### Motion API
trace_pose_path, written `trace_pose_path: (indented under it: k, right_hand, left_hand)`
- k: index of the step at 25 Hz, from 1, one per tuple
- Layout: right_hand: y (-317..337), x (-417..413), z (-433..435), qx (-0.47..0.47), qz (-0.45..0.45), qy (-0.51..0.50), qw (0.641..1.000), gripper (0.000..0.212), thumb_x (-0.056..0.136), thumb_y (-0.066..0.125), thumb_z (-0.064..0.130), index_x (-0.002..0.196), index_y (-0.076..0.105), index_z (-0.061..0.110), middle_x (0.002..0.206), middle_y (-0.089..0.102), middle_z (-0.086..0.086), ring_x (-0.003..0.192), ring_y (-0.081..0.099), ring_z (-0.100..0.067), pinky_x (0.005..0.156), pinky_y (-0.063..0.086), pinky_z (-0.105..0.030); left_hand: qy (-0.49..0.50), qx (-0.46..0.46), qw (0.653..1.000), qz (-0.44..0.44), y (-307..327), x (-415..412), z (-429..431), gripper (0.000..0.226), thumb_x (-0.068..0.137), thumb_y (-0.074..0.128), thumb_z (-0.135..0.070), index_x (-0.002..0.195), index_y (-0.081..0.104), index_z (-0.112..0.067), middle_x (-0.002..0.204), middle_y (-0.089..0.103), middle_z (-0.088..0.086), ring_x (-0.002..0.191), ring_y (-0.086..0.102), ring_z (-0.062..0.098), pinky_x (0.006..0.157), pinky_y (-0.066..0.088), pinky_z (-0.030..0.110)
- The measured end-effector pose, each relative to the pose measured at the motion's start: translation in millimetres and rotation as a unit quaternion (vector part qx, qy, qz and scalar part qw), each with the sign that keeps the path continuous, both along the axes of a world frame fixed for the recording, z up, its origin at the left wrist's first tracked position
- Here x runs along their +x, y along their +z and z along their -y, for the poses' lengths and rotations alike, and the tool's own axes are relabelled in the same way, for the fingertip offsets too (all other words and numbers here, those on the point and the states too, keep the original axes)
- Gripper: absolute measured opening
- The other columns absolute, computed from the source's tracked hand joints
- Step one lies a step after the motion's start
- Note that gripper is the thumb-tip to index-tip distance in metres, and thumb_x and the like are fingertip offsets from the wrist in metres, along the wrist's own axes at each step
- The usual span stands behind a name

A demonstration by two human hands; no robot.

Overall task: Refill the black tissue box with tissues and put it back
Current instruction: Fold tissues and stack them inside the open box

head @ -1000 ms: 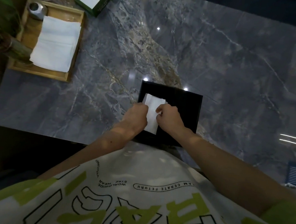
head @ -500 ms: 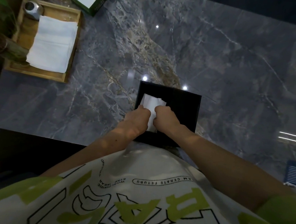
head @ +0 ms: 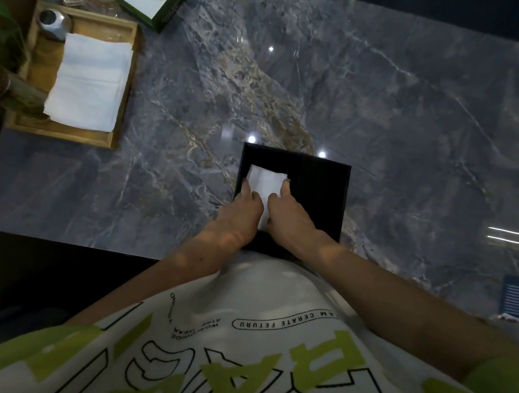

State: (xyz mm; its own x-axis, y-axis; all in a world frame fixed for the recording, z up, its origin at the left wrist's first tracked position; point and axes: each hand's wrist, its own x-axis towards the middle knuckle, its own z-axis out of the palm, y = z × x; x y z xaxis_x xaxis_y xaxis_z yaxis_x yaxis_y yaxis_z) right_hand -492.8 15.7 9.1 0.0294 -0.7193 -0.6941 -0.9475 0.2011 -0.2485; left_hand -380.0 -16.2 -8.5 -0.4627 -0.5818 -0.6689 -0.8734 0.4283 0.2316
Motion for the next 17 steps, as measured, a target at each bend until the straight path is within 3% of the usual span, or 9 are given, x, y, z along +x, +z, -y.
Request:
trace_pose_path:
  k: [2,3,6,9,14,17]
  right_hand:
    - [1,-4,-7,-0.03,-0.008,0.04,0.999,0.041,0.094,0.054,0.005,0.132,0.043,-0.008,0.161,0.001,-0.028,0.139,0.034,-0.037,0.094,0.047,-0.037]
    - [1,-6,-8,-0.041,-0.01,0.062,0.997,0.044,0.095,0.052,0.003,0.136,0.04,-0.007,0.161,0.004,-0.026,0.147,0.021,-0.034,0.102,0.044,-0.038]
    - [-1,-10,-9,-0.058,-0.022,0.136,0.989,0.051,0.093,0.051,-0.002,0.142,0.036,-0.006,0.162,0.008,-0.023,0.151,0.013,-0.029,0.107,0.042,-0.037]
    - [-10,-8,-4,-0.064,-0.067,0.229,0.969,0.056,0.095,0.053,0.008,0.146,0.033,-0.003,0.161,0.011,-0.024,0.149,0.018,-0.031,0.118,0.028,-0.037]
    - [-27,-5,-2,-0.048,-0.118,0.256,0.958,0.055,0.097,0.052,0.025,0.147,0.038,0.006,0.161,0.016,-0.022,0.148,0.022,-0.031,0.12,0.021,-0.037]
    - [-31,-3,-3,-0.031,-0.128,0.265,0.955,0.055,0.098,0.049,0.03,0.149,0.037,0.012,0.162,0.014,-0.019,0.149,0.02,-0.029,0.12,0.016,-0.038]
  left_hand:
    - [-0.02,-0.008,1.0,-0.018,-2,6,-3,0.052,0.093,0.05,0.001,0.141,0.032,0.007,0.16,-0.003,0.026,0.145,0.024,0.032,0.107,0.042,0.041]
    - [-0.032,-0.007,0.999,-0.02,-2,9,-4,0.054,0.092,0.05,0.002,0.142,0.03,0.008,0.16,-0.003,0.025,0.148,0.019,0.031,0.109,0.04,0.039]
    - [-0.056,0.002,0.998,-0.003,-5,11,-4,0.064,0.092,0.052,0.002,0.148,0.022,0.007,0.161,0.003,0.021,0.147,0.019,0.03,0.113,0.036,0.04]
    - [-0.062,0.009,0.998,0.025,-8,8,-5,0.067,0.092,0.055,-0.001,0.149,0.021,0.005,0.161,0.007,0.021,0.147,0.02,0.031,0.111,0.038,0.045]
    - [-0.089,0.002,0.993,0.071,-15,7,-8,0.053,0.091,0.057,-0.009,0.142,0.04,-0.002,0.156,0.018,0.018,0.142,0.027,0.03,0.104,0.044,0.046]
    - [-0.103,0.005,0.992,0.075,-17,9,-6,0.051,0.092,0.055,-0.01,0.142,0.042,-0.006,0.159,0.014,0.017,0.144,0.024,0.03,0.104,0.043,0.046]
